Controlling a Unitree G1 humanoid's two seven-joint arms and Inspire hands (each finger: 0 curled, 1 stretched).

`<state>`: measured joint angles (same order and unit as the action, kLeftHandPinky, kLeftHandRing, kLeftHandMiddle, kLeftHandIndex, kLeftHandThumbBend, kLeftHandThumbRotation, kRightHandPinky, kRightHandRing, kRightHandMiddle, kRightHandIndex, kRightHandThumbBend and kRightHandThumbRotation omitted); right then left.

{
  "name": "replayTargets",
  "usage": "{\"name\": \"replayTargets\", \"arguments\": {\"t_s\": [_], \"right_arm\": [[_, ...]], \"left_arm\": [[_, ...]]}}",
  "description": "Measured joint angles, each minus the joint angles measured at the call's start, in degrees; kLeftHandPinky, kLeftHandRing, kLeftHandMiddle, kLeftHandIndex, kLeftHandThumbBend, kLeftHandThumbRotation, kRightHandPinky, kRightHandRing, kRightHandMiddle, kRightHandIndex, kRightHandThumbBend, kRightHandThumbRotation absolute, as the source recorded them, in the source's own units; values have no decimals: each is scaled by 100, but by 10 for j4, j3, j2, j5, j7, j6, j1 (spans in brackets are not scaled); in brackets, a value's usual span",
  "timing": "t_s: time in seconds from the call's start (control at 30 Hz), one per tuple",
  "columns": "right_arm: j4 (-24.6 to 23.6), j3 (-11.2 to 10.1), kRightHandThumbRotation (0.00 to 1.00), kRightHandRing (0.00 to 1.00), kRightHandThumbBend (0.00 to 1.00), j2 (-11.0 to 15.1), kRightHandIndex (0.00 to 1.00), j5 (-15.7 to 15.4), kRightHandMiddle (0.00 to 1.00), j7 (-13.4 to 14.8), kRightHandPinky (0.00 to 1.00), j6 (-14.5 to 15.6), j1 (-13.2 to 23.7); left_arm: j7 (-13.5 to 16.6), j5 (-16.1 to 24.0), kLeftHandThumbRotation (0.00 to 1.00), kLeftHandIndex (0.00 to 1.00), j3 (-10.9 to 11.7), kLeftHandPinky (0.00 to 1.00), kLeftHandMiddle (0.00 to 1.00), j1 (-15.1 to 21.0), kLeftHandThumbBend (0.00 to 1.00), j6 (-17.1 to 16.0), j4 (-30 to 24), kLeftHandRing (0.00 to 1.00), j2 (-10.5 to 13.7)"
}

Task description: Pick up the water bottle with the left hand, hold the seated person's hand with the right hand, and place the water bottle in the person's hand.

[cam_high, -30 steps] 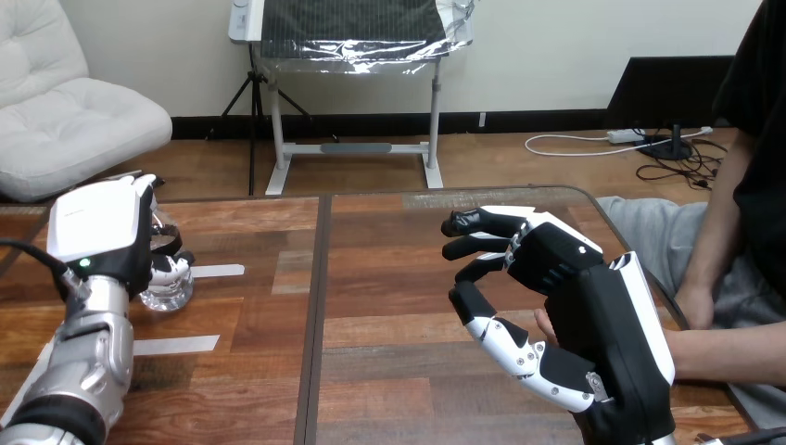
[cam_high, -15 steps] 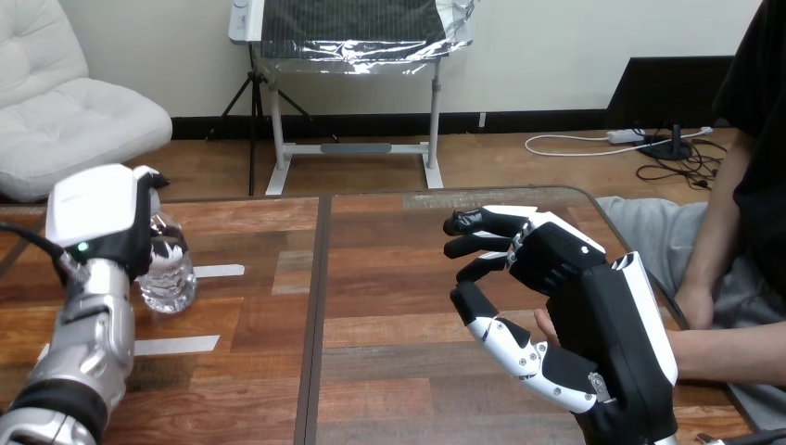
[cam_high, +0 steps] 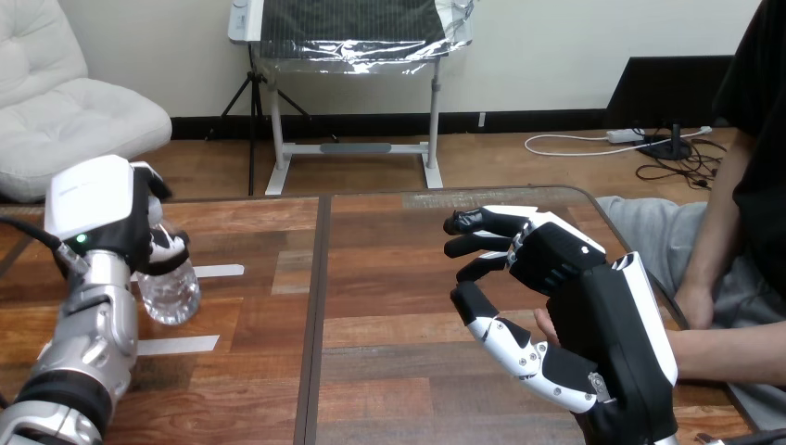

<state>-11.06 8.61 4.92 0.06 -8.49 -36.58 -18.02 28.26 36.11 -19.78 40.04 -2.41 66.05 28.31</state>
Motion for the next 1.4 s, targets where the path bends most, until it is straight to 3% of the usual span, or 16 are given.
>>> {"name": "replayTargets", "arguments": {"t_s": [1.0,1.4], "right_arm": [[0,1,0,63,48,-2,64,1,68,-2,51,0,0],[0,1,0,63,46,-2,64,0,68,-2,51,0,0]], "left_arm": [[18,-23,0,43,4,29,50,-1,71,1,0,40,-2],[32,-33,0,41,7,27,46,-15,73,-26,-9,37,-1]]}}
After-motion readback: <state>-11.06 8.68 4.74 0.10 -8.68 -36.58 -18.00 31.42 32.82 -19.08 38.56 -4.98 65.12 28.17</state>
